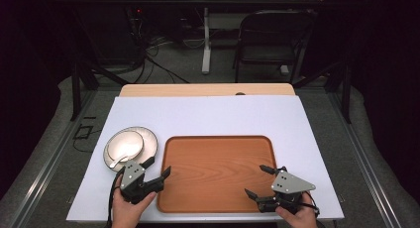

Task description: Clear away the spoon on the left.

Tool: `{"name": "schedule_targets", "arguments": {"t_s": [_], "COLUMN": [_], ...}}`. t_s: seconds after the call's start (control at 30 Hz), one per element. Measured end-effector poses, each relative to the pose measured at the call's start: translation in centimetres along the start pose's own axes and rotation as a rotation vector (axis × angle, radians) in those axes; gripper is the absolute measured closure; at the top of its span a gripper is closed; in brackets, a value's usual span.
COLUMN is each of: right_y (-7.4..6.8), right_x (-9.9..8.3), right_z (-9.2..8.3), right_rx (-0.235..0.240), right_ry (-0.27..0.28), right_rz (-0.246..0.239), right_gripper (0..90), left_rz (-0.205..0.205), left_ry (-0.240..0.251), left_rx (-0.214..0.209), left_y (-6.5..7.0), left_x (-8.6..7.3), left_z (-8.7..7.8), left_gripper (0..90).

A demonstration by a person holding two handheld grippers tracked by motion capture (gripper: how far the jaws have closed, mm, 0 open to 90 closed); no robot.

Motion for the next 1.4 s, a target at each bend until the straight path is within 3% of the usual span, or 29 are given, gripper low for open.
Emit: {"name": "schedule_targets", "arguments": {"t_s": [0.43, 0.53, 0.63, 0.83, 1.4], "right_y": [0.0, 0.0, 0.0, 0.0, 0.0], "right_x": [0.0, 0.0, 0.0, 0.0, 0.0], "right_z": [0.1, 0.1, 0.1, 0.1, 0.1], "right_rx": [0.002, 0.002, 0.003, 0.003, 0.002], "right_ry": [-0.001, 0.0, 0.002, 0.002, -0.001], "right_rz": [-0.002, -0.001, -0.007, -0.001, 0.001], "right_gripper": [14.9, 15.0, 14.9, 14.9, 14.9], "left_rz": [-0.006, -0.002, -0.022, -0.003, -0.109], "left_ry": [-0.026, -0.03, -0.041, -0.076, -0.086], "left_rx": [0.01, 0.027, 0.012, 0.048, 0.142], "left_y": [-0.2, -0.3, -0.3, -0.8, -4.6], "left_x": [-0.3, -0.2, -0.3, -0.3, 0.0], "left_z": [-0.1, -0.3, -0.3, -0.7, -4.4], "left_gripper": [34.5, 37.3, 42.7, 48.2, 69.3]}}
Point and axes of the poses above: each handheld gripper's, and its own axes: z roughly forward along the jaws, x roughly out of its top, y roughly to its right, the point moved 7 cm from there along z, roughly forward along the jaws, and after that the axes turned 6 degrees about -x, right-handed, at the moved point
